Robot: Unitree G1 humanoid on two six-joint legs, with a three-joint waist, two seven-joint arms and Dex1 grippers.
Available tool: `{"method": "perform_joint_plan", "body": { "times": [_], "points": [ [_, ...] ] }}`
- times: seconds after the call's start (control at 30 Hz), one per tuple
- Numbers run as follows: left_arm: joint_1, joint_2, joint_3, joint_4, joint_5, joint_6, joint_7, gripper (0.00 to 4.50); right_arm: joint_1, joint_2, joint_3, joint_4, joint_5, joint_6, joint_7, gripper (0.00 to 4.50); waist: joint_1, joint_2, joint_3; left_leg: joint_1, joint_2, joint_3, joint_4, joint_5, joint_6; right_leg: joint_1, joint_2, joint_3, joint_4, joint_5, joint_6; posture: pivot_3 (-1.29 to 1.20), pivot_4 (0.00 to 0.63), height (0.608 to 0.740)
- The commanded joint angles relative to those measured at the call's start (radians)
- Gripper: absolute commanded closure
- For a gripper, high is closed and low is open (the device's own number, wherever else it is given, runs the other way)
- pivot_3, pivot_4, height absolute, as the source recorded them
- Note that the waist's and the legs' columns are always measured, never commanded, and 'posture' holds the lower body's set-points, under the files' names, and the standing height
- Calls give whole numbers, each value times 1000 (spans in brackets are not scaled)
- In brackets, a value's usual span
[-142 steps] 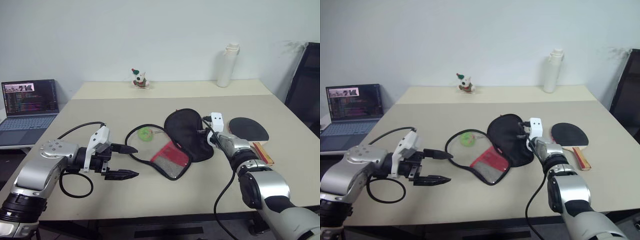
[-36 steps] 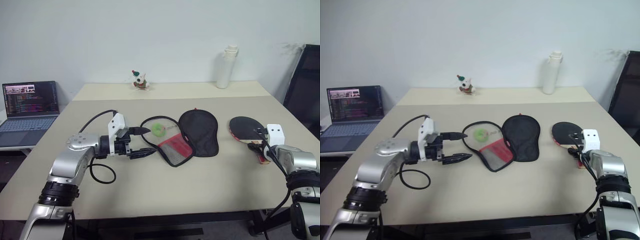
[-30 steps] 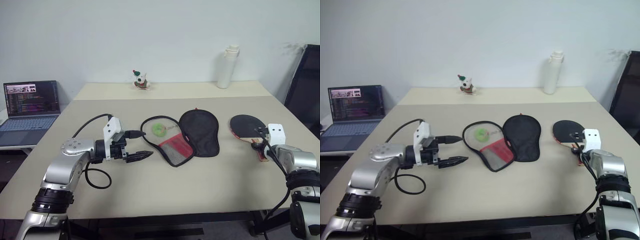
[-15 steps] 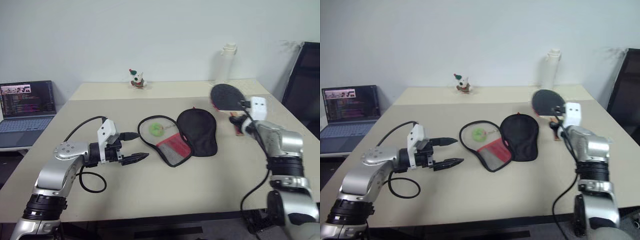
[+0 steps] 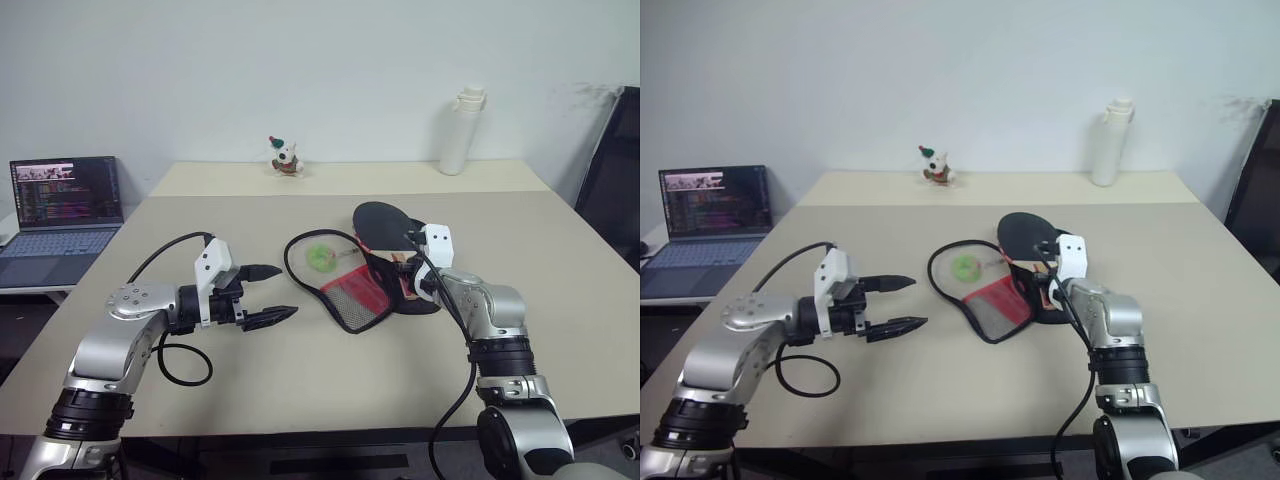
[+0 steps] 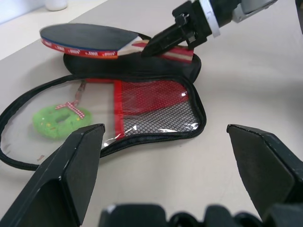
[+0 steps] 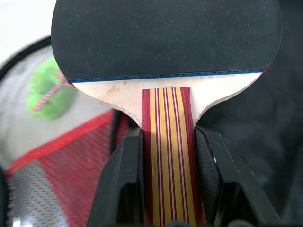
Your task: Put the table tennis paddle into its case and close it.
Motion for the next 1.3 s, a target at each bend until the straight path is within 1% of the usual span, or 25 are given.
{"method": "perform_joint_plan", "body": {
  "times": [0.03, 0.43, 0.67, 1.03, 1.1, 1.13, 1.17, 1.3],
  "points": [
    [-7, 15, 19, -38, -20, -1, -8, 0, -18, -9, 4, -8, -11, -50, 7, 3410, -1, 0, 0, 0, 0, 0, 0, 0, 0, 0, 1, 0, 0, 0, 0, 0, 150, 740],
    [-26, 10, 15, -43, -27, 14, -6, 0, 10, -3, 8, -14, -32, -36, -9, 3410, -3, 0, 0, 0, 0, 0, 0, 0, 0, -1, 2, 0, 0, 0, 0, 0, 150, 740],
    [-32, 7, 9, -44, -26, 18, -7, 0, 2, 4, -10, 28, -52, -86, -67, 3410, -3, 0, 0, 0, 0, 0, 0, 0, 0, -1, 2, 0, 1, 0, 0, 0, 150, 740],
    [-34, 6, 8, -47, -25, 21, -3, 0, 3, 0, 1, 50, -64, -112, -54, 3410, -2, 0, 0, 0, 0, 0, 0, 0, 0, -1, 2, 1, 1, 0, 0, 0, 150, 740],
    [-32, 6, 8, -49, -25, 22, 0, 0, 2, 4, -4, 45, -63, -115, -60, 2696, -2, 0, 0, 0, 0, 0, 0, 0, 0, -1, 2, 0, 1, 0, 0, 0, 150, 740],
    [-31, 7, 9, -50, -25, 22, 0, 0, 1, 5, -2, 43, -64, -118, -61, 2532, -2, 0, 0, 0, 0, 0, 0, 0, 0, -1, 2, 1, 1, 0, 0, 0, 150, 740],
    [-29, 7, 10, -52, -26, 23, 2, 0, 1, 6, -2, 38, -65, -119, -64, 2239, -2, 0, 0, 0, 0, 0, 0, 0, 0, -1, 2, 1, 1, 0, 0, 0, 150, 740],
    [-22, 6, 12, -59, -31, 27, 7, 0, 7, 5, 5, 14, -68, -129, -65, 933, -2, 0, 0, 0, 0, 0, 0, 0, 0, -1, 2, 1, 1, 0, 0, 0, 150, 740]
  ]
}}
